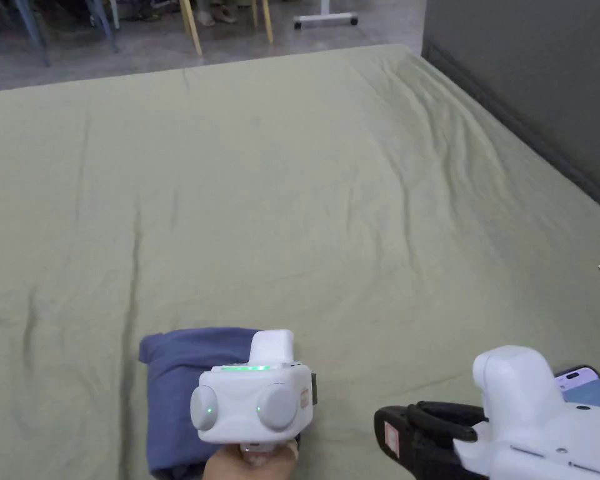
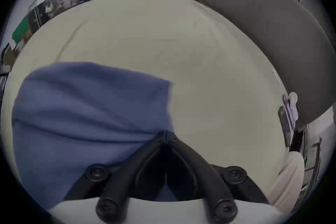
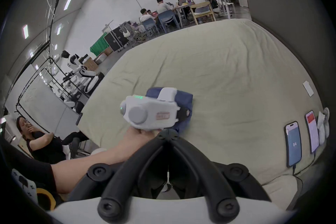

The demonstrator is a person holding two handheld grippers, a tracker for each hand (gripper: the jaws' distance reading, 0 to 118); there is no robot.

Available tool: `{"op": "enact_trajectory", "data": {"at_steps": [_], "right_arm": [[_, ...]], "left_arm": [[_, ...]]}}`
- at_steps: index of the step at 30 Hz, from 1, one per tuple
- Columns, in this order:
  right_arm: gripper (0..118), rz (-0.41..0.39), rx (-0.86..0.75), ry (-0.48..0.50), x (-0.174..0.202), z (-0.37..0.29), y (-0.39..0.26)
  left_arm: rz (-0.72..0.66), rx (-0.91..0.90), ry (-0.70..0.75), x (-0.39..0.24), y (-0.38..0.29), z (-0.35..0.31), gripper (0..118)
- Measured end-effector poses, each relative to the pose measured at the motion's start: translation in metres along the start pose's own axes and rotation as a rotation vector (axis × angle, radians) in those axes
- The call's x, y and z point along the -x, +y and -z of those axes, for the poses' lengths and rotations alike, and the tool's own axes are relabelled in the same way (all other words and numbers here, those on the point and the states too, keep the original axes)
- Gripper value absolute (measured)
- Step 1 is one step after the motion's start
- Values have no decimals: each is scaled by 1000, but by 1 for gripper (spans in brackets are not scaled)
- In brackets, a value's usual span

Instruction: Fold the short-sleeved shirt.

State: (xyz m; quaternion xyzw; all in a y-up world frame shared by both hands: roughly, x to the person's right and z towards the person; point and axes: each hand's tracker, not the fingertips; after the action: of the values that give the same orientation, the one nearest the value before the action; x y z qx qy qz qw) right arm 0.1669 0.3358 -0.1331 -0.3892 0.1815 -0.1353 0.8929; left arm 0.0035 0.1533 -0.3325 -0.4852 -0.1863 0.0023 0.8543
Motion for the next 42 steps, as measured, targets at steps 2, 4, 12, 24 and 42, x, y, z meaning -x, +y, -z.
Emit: {"op": "enact_trajectory", "data": {"at_steps": [2, 4, 12, 24, 42], "right_arm": [[2, -9, 7, 3, 1, 0, -9], [2, -13, 20, 26, 3, 4, -14], [2, -113, 64, 198, 23, 66, -2], [2, 248, 298, 171, -70, 290, 17], [2, 569, 314, 364, -128, 300, -7]], "left_arm": [[-65, 9, -231, -7, 3, -11, 0], [-69, -43, -303, -9, 3, -33, 0], [-369, -149, -180, 171, -34, -124, 0], [-565, -183, -118, 259, -95, -177, 0], [-561, -61, -395, 241, -38, -65, 118]]}}
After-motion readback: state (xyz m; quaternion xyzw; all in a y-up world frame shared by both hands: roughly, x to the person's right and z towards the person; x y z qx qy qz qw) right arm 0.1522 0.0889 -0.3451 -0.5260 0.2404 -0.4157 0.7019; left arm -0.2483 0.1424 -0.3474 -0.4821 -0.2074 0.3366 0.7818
